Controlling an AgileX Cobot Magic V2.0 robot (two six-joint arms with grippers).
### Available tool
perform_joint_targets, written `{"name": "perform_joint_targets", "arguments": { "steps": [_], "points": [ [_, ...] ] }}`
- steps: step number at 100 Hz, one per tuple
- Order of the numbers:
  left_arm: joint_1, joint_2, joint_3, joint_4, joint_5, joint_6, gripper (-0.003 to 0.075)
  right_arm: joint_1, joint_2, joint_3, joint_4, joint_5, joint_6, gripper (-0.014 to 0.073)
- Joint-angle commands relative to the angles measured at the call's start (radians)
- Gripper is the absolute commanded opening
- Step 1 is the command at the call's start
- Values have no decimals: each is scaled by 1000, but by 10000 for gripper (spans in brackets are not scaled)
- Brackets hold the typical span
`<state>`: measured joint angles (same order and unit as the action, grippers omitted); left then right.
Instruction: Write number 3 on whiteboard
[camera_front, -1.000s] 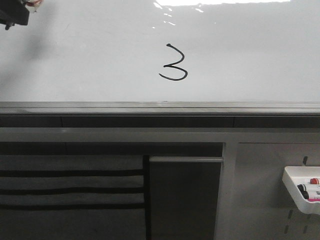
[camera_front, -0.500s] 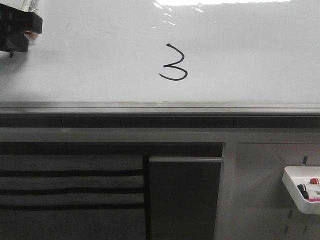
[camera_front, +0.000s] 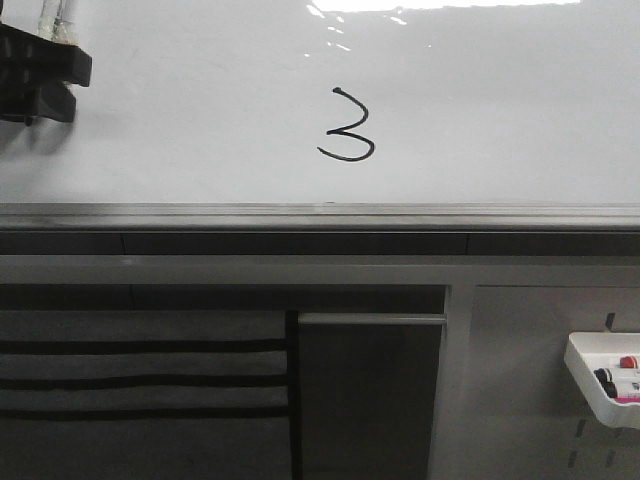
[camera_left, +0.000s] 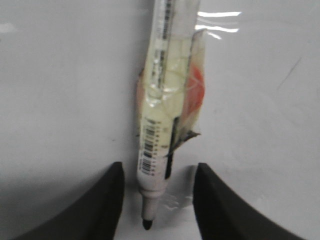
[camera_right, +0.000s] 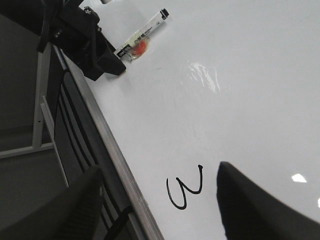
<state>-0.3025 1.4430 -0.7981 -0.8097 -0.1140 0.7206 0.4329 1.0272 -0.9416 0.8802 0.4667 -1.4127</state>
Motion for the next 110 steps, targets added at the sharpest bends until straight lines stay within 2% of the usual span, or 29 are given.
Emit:
{"name": "perform_joint_targets", "arguments": {
  "steps": [1,7,14,20,30,36,44,52,61,72,82,94,102,110],
  "points": [
    [3,-68,-27,66,-16,-9,467,-17,-26,-34,33,-50,51,435],
    [4,-108,-27,144,35,-1,477,-43,-38,-34,22,-22,135,435],
    [4,-171,-30,276,149,16,475,-100,-63,-34,-74,39,313,435],
    [4,-239,-36,415,282,16,475,-167,-88,-34,-222,118,477,435],
    [4,-355,-46,561,485,14,475,-283,-123,-36,-464,285,761,435],
    [4,-434,-46,594,605,4,470,-355,-136,-48,-581,399,943,435],
    [4,-530,-46,596,703,-46,433,-429,-156,-56,-653,507,1132,421],
    [14,-624,-46,596,723,-176,344,-495,-187,-56,-666,573,1239,314],
    [37,-735,-46,598,725,-272,188,-536,-241,-54,-664,568,1258,123],
    [61,-824,-30,598,716,-283,-15,-537,-316,-51,-664,529,1250,-69],
    [79,-881,25,592,667,-365,-18,-535,-388,-14,-664,436,1250,-67],
    [83,-917,134,592,489,-481,-18,-535,-468,73,-664,289,1250,-68],
    [83,-918,211,582,347,-486,-18,-535,-503,112,-664,269,1250,-68],
    [83,-918,279,582,291,-486,-18,-535,-514,127,-664,282,1250,-68]
  ]
}}
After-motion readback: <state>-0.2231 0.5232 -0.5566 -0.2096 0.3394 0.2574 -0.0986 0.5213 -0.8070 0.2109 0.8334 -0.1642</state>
